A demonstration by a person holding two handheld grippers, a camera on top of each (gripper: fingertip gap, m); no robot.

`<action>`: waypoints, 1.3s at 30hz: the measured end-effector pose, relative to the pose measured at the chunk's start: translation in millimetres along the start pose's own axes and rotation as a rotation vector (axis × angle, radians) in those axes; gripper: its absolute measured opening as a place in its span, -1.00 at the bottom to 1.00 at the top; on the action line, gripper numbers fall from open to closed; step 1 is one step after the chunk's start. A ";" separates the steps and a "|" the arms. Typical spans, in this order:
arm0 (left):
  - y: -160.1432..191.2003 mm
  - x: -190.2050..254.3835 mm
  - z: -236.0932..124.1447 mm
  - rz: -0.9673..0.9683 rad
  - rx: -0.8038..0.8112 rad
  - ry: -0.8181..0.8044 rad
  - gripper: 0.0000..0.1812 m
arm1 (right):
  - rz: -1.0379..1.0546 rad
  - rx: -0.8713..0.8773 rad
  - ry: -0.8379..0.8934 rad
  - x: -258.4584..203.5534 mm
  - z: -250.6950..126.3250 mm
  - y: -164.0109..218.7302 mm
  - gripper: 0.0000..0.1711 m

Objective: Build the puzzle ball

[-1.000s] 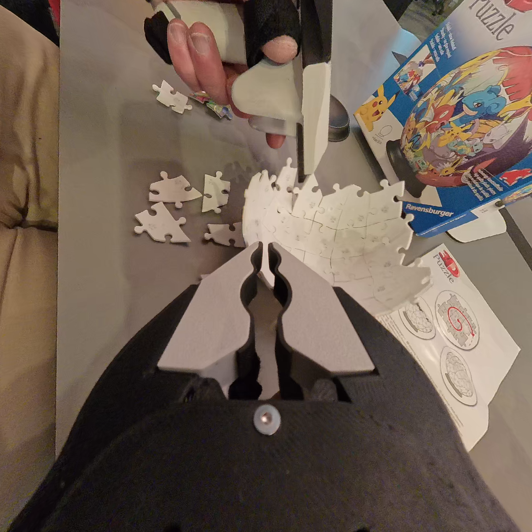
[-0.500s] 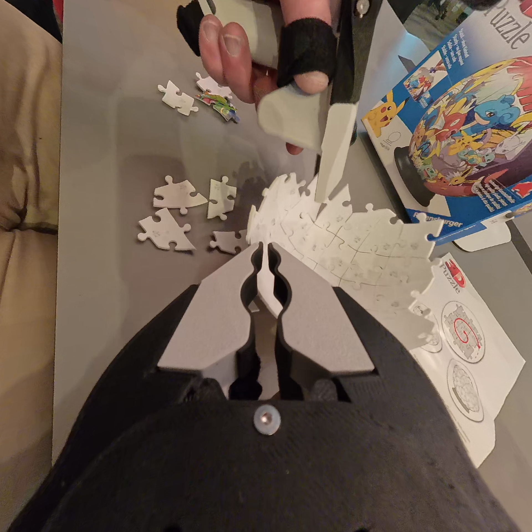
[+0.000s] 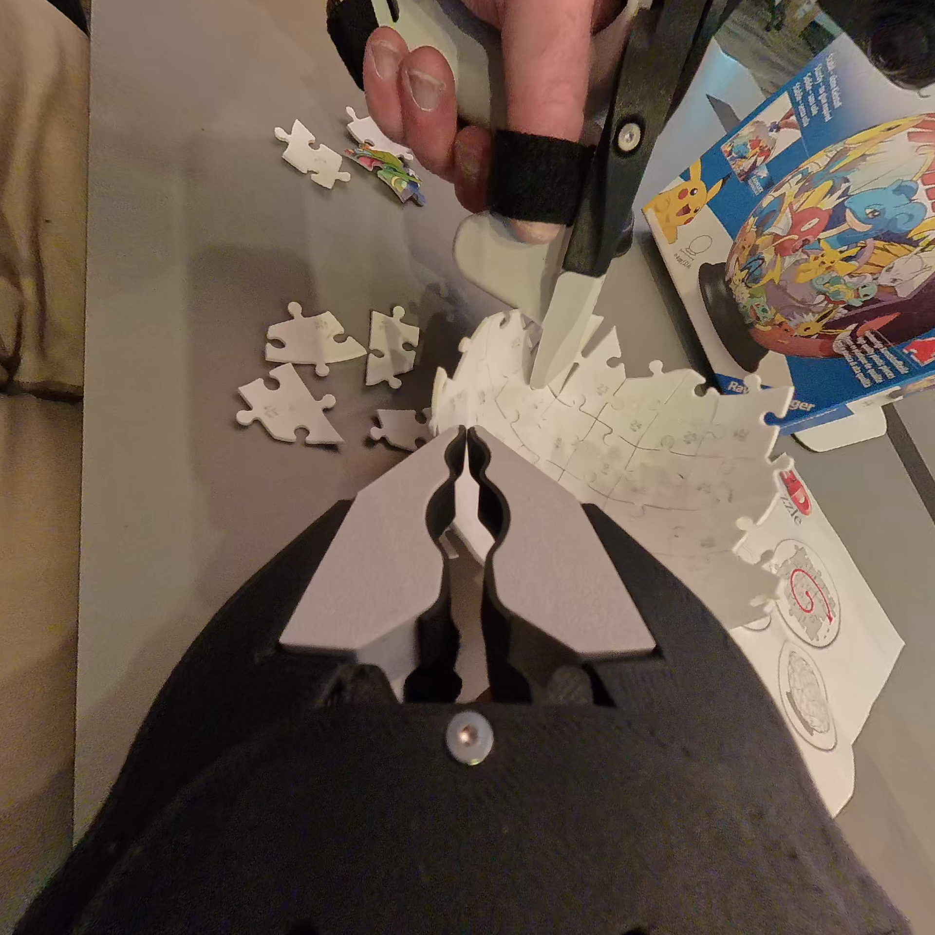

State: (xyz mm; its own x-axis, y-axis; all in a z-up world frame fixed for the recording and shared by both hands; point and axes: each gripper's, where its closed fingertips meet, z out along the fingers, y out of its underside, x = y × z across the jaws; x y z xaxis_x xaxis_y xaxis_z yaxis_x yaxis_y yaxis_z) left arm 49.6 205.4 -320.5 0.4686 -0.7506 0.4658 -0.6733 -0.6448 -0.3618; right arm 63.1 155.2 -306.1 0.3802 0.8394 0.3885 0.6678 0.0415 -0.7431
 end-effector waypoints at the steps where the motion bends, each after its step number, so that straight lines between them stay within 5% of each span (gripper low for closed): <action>1: 0.0 0.2 0.3 0.017 -0.005 -0.006 -0.83 | 0.001 -0.002 -0.001 0.2 0.5 0.0 -1.00; 25: -18.0 -6.8 -0.2 0.092 0.081 -0.018 -0.94 | -0.012 0.016 0.004 0.4 -2.0 -1.6 -1.00; 39: -43.4 0.7 -6.9 0.225 0.093 -0.244 -0.97 | 0.122 0.004 0.101 28.9 -59.4 29.6 -0.99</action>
State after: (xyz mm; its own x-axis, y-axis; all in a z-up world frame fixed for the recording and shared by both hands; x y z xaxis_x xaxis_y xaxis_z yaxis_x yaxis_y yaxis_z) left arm 75.2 233.8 -298.9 0.4448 -0.8806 0.1633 -0.7256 -0.4613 -0.5106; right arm 131.9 148.5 -284.5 0.5208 0.7794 0.3484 0.6108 -0.0551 -0.7899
